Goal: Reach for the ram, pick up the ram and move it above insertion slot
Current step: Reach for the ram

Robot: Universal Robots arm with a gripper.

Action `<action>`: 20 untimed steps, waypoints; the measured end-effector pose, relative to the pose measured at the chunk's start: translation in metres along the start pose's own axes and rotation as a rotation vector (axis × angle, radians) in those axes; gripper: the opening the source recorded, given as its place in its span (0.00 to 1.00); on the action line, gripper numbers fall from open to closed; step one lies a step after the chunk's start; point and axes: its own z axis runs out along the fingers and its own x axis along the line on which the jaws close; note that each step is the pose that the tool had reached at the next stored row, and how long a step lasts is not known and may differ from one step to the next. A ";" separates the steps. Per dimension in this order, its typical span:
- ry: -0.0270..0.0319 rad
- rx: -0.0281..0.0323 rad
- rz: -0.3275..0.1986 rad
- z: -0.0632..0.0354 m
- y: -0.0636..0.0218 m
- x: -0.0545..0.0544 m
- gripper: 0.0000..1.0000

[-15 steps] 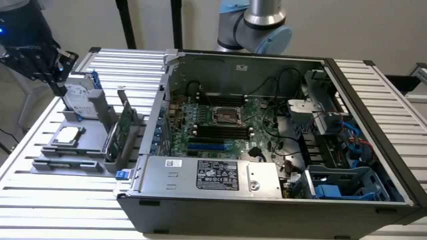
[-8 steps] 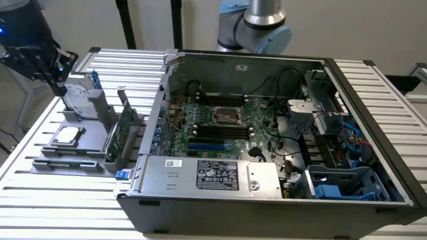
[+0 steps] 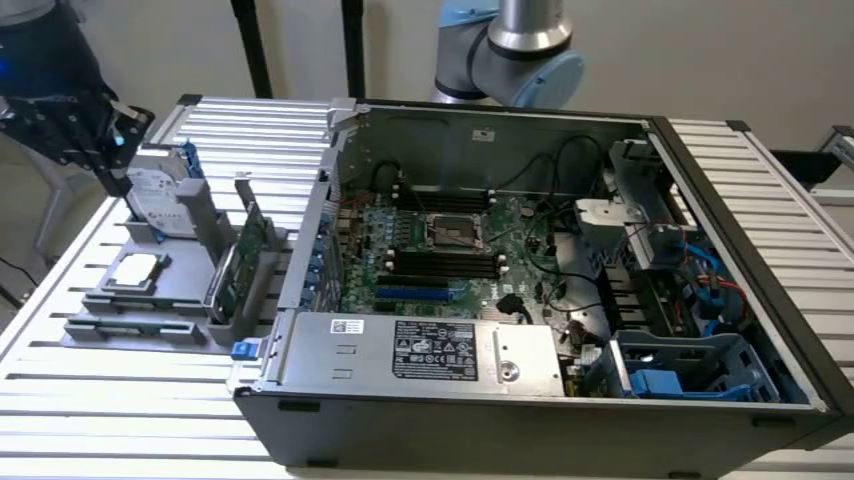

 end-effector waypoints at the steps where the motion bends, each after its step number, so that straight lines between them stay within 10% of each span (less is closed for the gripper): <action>1: 0.0000 0.0000 0.000 0.0001 -0.0041 0.000 0.11; 12: -0.0001 0.0000 0.000 0.0024 -0.0536 0.001 0.11; 20: 0.0000 0.0000 -0.003 0.0028 -0.0577 0.001 0.11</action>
